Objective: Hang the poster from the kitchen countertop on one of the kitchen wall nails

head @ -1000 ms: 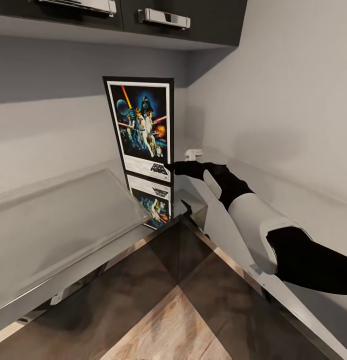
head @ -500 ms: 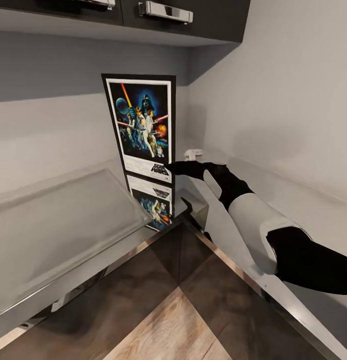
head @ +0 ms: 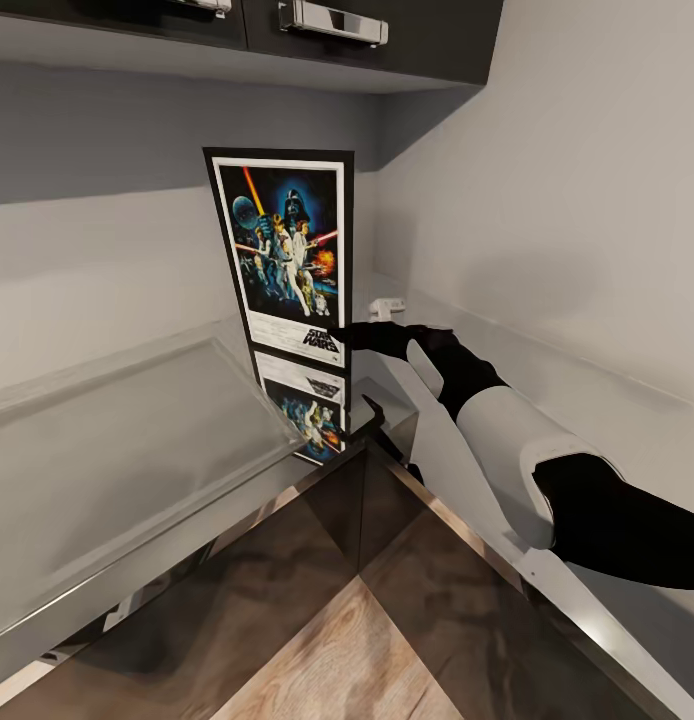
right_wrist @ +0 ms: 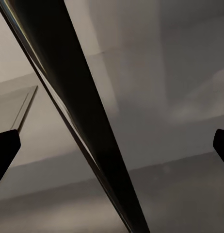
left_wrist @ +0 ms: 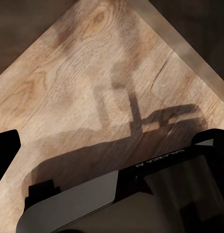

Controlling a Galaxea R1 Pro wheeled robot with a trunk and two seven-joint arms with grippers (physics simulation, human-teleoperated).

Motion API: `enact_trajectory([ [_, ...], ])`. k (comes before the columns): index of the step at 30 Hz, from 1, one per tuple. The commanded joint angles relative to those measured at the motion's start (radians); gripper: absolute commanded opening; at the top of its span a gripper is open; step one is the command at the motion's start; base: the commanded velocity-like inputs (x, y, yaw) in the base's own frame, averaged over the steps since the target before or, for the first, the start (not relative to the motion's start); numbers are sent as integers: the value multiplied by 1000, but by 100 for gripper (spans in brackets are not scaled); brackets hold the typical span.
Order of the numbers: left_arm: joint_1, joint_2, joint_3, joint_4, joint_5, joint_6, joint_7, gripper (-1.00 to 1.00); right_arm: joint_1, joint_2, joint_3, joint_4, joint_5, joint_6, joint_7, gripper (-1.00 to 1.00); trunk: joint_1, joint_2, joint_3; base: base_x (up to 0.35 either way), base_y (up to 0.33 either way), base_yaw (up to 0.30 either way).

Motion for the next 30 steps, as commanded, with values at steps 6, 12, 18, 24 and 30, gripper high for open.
enact_trajectory([
  [6, 0, -1, 4, -1, -5, -3, -5, 100, -1, 0, 3, -1, -9, 7, 1, 100, 0, 0, -1, 0, 0, 0],
  [12, 0, -1, 4, -1, -5, -3, -5, 100, -1, 0, 3, -1, -9, 7, 4, 100, 0, 0, -1, 0, 0, 0],
  [18, 0, -1, 4, -1, -5, -3, -5, 100, -1, 0, 4, -1, -9, 7, 5, 100, 0, 0, -1, 0, 0, 0],
  [24, 0, -1, 4, -1, -5, -3, -5, 100, -1, 0, 4, -1, -9, 7, 5, 100, 0, 0, -1, 0, 0, 0],
  [30, 0, -1, 4, -1, -5, -3, -5, 100, -1, 0, 4, -1, -9, 7, 5, 100, 0, 0, -1, 0, 0, 0],
])
